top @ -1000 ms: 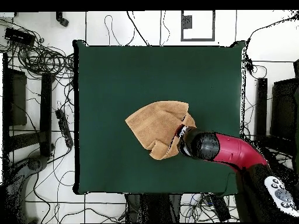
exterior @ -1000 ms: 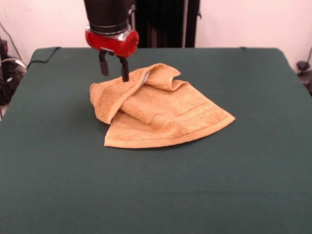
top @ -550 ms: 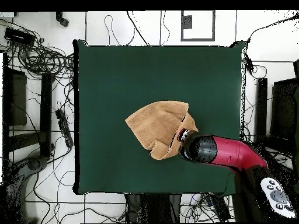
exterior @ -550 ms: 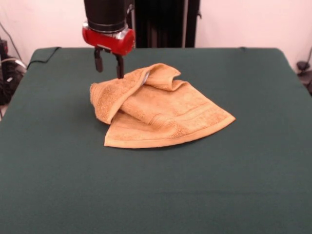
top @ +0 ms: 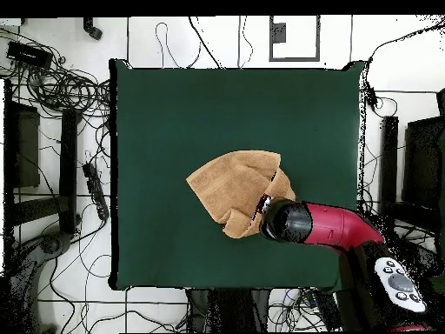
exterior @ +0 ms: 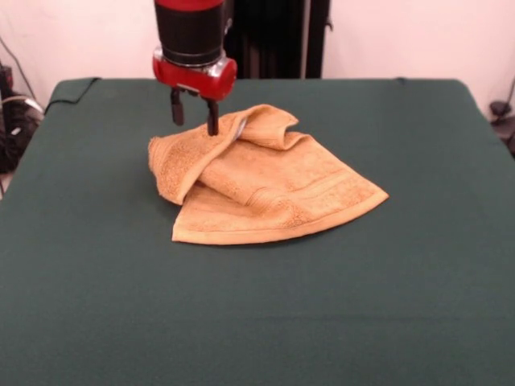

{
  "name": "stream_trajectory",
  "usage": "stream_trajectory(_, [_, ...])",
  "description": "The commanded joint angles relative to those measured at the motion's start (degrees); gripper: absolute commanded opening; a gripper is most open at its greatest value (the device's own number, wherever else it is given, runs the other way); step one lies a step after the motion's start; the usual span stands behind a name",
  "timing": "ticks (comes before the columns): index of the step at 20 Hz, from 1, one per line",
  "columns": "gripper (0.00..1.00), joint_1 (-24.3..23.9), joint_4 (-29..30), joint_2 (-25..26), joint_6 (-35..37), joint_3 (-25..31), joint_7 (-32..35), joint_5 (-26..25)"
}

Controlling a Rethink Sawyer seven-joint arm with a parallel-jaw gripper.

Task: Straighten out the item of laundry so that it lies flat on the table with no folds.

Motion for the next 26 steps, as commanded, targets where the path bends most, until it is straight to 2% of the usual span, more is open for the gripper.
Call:
stream_trajectory(1, [1.0, 3.2, -2.8, 3.9, 0.5, 3.4, 4.5, 2.4])
stream_trajectory(12, [1.0, 4.9, -5.0, 6.6, -1.3, 2.9, 6.3, 3.5])
stream_trajectory(26, [1.0, 4.9, -4.1, 7.1, -2.8, 5.2, 6.5, 6.0])
